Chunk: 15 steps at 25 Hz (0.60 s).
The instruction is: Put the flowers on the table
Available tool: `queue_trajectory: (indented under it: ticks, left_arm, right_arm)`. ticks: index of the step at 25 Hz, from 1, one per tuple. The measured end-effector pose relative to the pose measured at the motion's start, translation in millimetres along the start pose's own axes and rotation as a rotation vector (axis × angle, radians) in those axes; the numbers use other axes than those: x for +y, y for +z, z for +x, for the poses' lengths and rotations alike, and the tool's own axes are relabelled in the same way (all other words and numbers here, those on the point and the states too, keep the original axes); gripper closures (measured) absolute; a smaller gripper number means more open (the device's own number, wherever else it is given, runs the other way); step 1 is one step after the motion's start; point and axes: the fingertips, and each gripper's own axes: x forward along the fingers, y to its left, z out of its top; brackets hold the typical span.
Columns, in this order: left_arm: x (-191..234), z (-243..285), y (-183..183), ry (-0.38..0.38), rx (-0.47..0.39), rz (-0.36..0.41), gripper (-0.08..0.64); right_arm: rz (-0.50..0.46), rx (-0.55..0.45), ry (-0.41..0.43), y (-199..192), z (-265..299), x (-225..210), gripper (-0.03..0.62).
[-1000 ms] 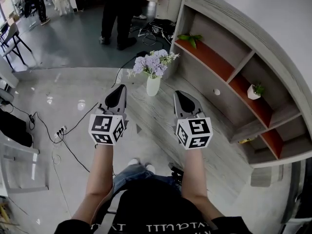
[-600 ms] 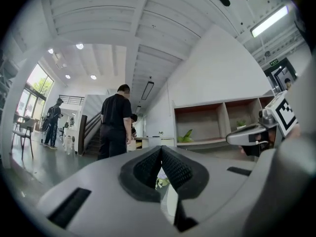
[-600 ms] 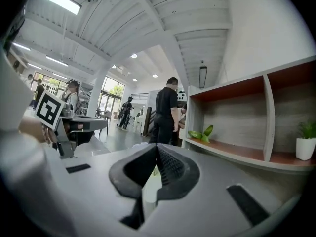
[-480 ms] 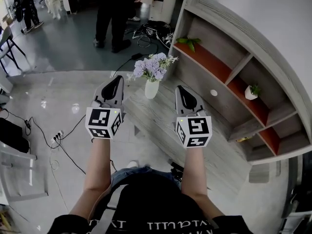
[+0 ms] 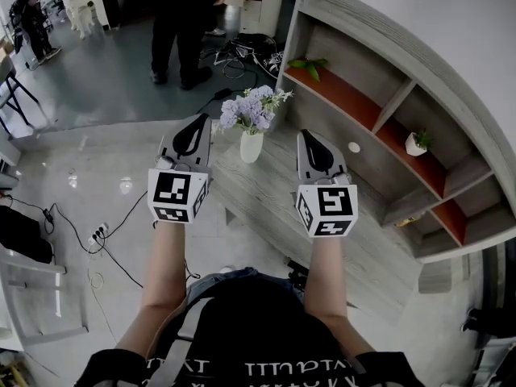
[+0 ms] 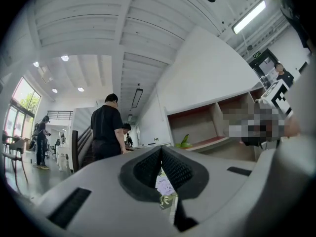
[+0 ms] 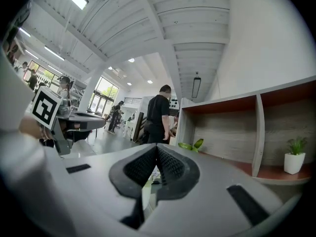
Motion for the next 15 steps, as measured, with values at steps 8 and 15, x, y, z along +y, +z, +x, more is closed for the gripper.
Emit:
queue_trajectory:
  ticks: [8,15]
  left_arm:
    - [3.5,7.5,12.1,0.000,-0.034,-0.017,0.549]
    - [1.4,7.7,21.6,-0.010,-0.049,-0.005,0.549]
  right_arm:
    - [-0.030,-0.008,0.009,9.7,-1.0,-3.3,0.577]
    - [-0.025,-0.019,-0.020,15.5,-6.6,-15.4,0.578]
